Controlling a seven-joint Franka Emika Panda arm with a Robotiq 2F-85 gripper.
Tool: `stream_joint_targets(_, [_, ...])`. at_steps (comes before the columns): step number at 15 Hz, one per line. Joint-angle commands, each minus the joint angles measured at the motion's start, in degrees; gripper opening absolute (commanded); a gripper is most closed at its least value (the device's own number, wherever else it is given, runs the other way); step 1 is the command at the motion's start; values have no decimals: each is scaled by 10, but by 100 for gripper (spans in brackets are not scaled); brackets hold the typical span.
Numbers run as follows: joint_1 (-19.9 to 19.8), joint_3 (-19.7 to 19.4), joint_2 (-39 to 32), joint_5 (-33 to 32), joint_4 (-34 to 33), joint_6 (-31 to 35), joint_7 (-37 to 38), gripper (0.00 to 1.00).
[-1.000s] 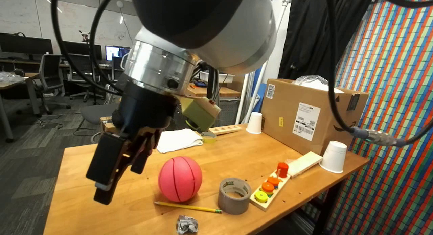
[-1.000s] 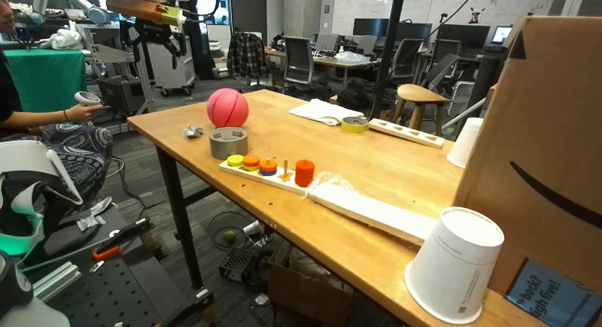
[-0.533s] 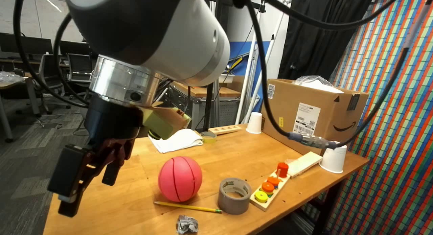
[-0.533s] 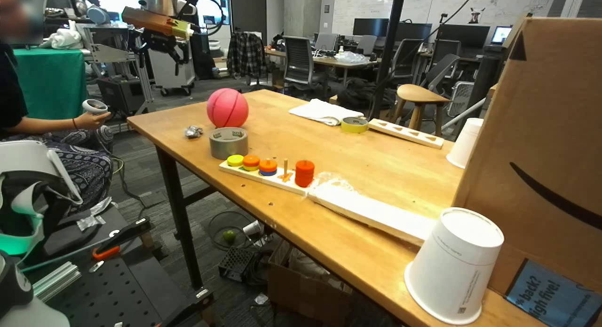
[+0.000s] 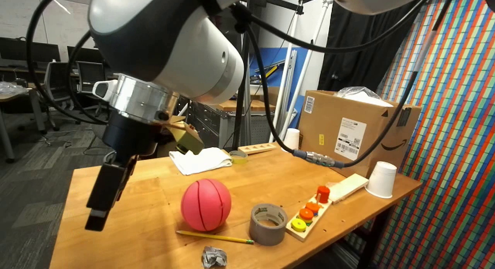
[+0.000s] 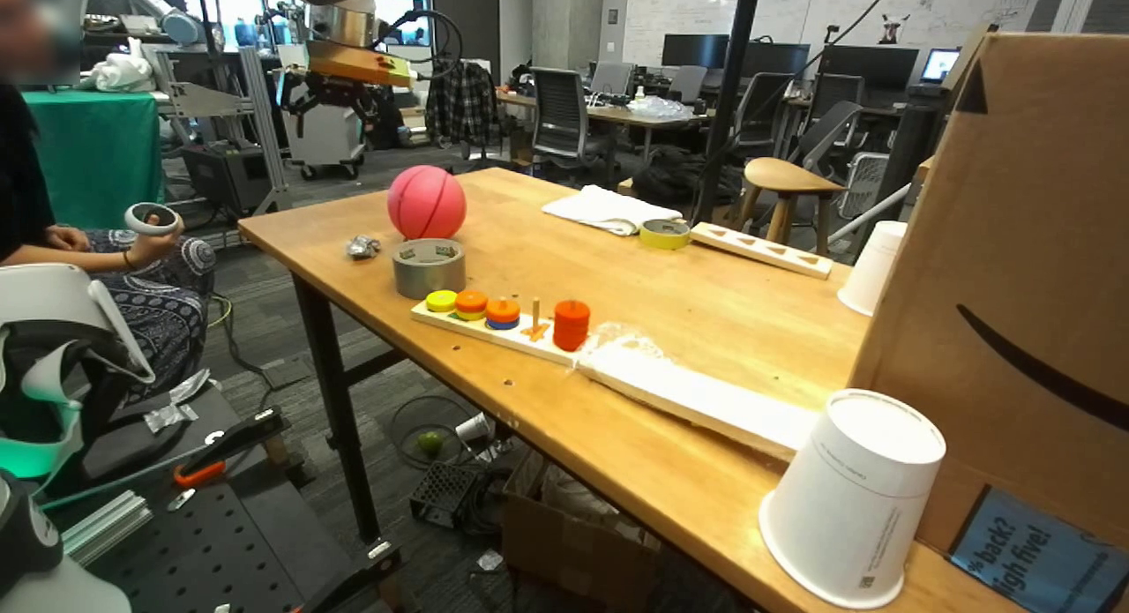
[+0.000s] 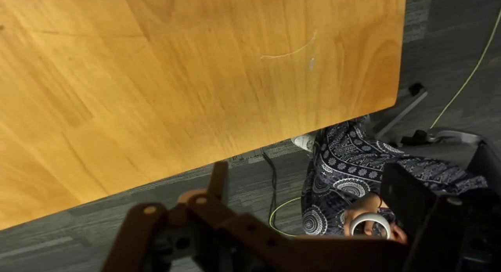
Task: Hit the ball around and it was not very smooth
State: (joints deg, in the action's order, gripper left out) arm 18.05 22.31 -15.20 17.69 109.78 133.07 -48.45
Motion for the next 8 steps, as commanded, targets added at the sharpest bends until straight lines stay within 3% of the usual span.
stream_joint_targets(1, [-65, 31, -9, 20, -13, -19, -154, 100])
stream_joint_targets(6, [-195, 97, -24, 25, 9, -47, -365, 100])
stream_joint_targets(7, [-204, 88, -20, 35, 21, -55, -408, 100])
stream_joint_targets(8, [-182, 47, -11, 55, 30, -69, -447, 100])
